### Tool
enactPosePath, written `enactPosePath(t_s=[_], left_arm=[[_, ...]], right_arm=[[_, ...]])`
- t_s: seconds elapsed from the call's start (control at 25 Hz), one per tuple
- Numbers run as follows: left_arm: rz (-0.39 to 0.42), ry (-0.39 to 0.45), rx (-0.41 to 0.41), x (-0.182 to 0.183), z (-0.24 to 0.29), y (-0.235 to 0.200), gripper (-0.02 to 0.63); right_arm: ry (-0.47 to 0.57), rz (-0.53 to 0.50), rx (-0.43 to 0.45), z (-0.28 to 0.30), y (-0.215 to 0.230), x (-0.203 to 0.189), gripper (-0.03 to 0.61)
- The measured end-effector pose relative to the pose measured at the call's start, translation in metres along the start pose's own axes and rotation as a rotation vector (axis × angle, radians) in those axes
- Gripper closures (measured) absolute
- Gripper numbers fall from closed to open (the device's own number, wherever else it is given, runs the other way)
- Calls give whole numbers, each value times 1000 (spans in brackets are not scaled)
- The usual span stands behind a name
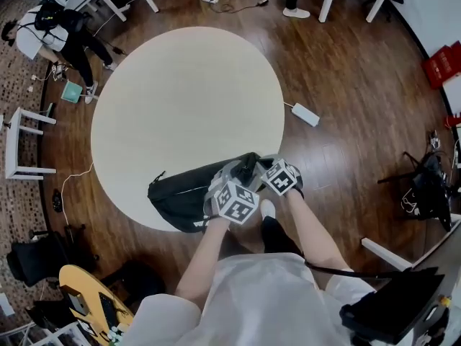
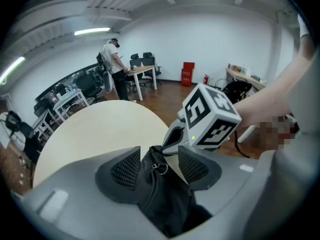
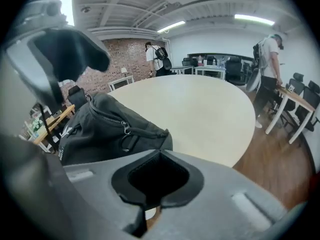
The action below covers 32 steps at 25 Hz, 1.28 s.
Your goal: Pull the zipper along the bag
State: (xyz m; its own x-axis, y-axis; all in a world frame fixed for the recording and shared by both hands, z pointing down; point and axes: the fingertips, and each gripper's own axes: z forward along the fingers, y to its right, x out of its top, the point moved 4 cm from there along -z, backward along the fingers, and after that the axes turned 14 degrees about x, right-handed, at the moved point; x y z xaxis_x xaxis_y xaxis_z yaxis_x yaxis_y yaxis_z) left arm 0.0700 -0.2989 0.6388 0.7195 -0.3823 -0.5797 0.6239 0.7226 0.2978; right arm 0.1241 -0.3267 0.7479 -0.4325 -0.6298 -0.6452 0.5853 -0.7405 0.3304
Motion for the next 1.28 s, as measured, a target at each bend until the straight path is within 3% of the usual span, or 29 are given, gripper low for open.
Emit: enactPosePath(t_s=[0.16, 0.32, 0.44, 0.56, 0.72, 0.96, 1.28], left_arm=[[158, -117, -19, -9, 55, 12, 381], [237, -227, -19, -29, 88, 15, 439], [271, -251, -1, -36, 103, 17, 472], [288, -242, 30, -36, 108, 15, 580], [167, -168, -5, -24, 92, 12, 586], [-98, -26, -49, -9, 36, 3, 588], [-261, 52, -45, -48, -33, -7, 588]], right_arm=[[35, 50, 53, -2, 2, 0, 588], [40, 62, 82, -2, 2, 0, 588], [50, 74, 101, -5, 3, -1, 588], [53, 71, 106, -5, 6, -2, 588], [44, 67, 105, -6, 4, -2, 588], [24, 64, 61, -4, 7, -5, 588], [-50, 92, -58, 1, 10, -3, 587]])
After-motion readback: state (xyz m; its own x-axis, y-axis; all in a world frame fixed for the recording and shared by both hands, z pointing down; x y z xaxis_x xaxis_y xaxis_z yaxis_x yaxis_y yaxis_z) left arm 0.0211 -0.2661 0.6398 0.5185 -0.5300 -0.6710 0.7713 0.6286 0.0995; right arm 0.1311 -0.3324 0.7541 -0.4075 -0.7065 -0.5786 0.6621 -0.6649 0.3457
